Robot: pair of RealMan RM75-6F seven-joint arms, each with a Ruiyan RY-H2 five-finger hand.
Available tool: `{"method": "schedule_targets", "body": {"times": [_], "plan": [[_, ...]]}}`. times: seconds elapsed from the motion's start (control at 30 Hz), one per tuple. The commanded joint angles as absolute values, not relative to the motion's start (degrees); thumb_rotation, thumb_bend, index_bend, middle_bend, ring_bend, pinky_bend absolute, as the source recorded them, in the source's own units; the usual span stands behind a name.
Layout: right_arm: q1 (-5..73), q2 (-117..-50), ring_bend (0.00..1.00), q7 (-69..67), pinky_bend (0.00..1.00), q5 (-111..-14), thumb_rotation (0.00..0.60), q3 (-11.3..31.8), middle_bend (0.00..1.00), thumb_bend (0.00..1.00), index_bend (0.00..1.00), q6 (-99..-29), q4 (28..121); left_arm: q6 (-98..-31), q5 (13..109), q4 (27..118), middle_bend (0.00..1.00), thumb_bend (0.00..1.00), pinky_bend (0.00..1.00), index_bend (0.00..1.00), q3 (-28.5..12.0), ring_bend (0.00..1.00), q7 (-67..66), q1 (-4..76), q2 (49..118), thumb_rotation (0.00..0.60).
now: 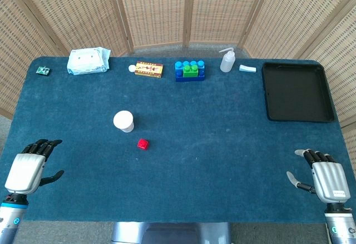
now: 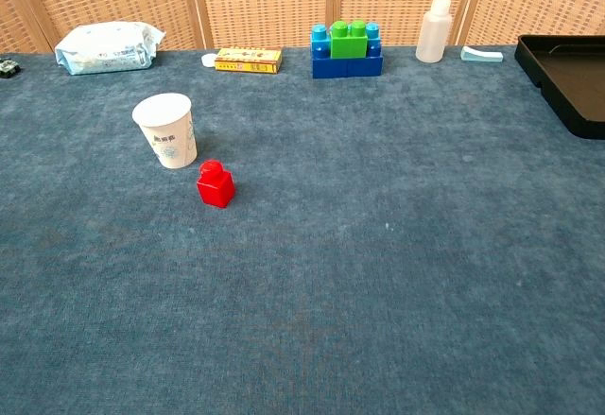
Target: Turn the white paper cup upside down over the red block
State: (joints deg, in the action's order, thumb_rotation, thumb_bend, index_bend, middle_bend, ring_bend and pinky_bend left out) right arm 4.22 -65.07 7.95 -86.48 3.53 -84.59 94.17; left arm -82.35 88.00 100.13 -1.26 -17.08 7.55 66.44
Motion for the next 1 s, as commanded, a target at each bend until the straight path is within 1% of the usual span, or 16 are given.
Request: {"method": "schedule_targets", "body": {"times": [0.03,0.37,0.5,0.67,0.77,1.0], "plan": [[4.26,-65.14,0.37,8.02,0.37,-86.33,0.354,3.62,0.38,0.33,0.31,-84.6,94.15,-82.06,87.82,100.03,0.31,0.16,0.29,0.2,-1.26,0.22,-17.11,7.73,66.61,0.457],[3.74,-64.97,0.37,8.47,0.37,-86.64,0.353,3.29,0.38,0.33,0.31,-85.5,94.72,-82.5,88.0,99.91,0.31,0.16,0.29,0.2,-1.46,0.22,-16.6,7.91,66.3,0.449],[3.52,-64.8,0.37,8.48,0.37,-86.94,0.353,3.13,0.38,0.33,0.31,-85.87,95.0,-82.85,88.27,99.91,0.31,0.16,0.29,0.2,-1.34,0.22,-16.24,7.8,66.12,0.455],[3.42,-64.56,0.37,8.6,0.37,-87.41,0.354,3.01,0.38,0.33,0.31,-86.21,95.36,-82.13,88.41,100.14,0.31,0.16,0.29,0.2,-1.75,0.22,-16.05,8.61,65.3,0.45],[3.32,-64.49,0.37,8.66,0.37,-87.69,0.352,2.87,0.38,0.33,0.31,-86.39,95.53,-80.23,87.66,100.66,0.31,0.16,0.29,0.2,-2.65,0.22,-15.67,10.1,64.13,0.441],[2.87,-64.66,0.37,8.65,0.37,-88.51,0.356,2.49,0.38,0.33,0.31,-87.22,95.89,-72.04,84.46,103.18,0.29,0.16,0.29,0.2,-5.43,0.22,-15.8,15.97,60.78,0.422]]}}
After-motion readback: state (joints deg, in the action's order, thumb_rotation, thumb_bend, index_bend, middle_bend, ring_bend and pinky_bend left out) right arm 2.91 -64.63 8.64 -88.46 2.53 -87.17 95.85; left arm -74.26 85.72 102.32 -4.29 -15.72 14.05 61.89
